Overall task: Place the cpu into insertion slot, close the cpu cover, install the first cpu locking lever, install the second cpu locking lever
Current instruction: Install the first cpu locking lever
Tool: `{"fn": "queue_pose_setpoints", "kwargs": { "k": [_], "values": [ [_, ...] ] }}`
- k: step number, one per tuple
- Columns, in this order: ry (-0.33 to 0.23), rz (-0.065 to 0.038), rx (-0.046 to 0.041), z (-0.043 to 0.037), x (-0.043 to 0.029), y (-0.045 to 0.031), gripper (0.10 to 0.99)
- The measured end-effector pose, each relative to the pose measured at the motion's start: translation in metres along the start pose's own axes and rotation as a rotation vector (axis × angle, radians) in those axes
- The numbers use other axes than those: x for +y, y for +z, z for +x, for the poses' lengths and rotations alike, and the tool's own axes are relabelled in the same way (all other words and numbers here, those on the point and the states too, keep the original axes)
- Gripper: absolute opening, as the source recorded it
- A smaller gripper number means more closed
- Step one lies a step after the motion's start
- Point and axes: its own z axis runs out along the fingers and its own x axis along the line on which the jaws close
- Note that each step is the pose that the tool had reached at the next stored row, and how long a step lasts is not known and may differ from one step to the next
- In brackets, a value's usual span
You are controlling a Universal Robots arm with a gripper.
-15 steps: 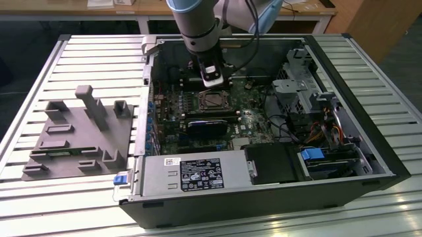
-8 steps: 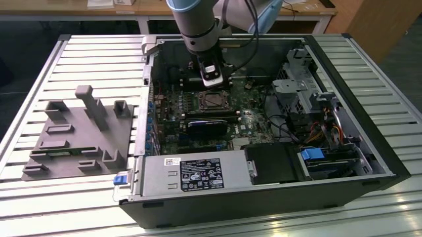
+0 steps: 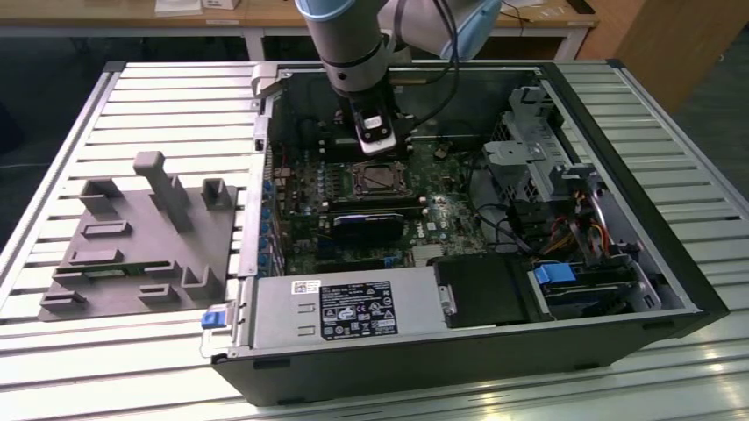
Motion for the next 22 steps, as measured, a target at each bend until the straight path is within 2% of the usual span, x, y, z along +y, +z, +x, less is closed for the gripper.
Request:
{"fn": "queue_pose_setpoints", "kwargs": {
  "k": [6,9,14,22],
  "values": [
    [-0.093,-0.017,0.0260,0.0001,-0.0001,0.0006,0.102],
    [-0.120,-0.022,0.0334,0.0000,-0.0001,0.0010,0.102],
    [-0.125,-0.023,0.0347,-0.0036,0.0013,0.0025,0.102],
    [-0.120,-0.020,0.0321,-0.0041,0.0012,0.0026,0.102]
  ]
}}
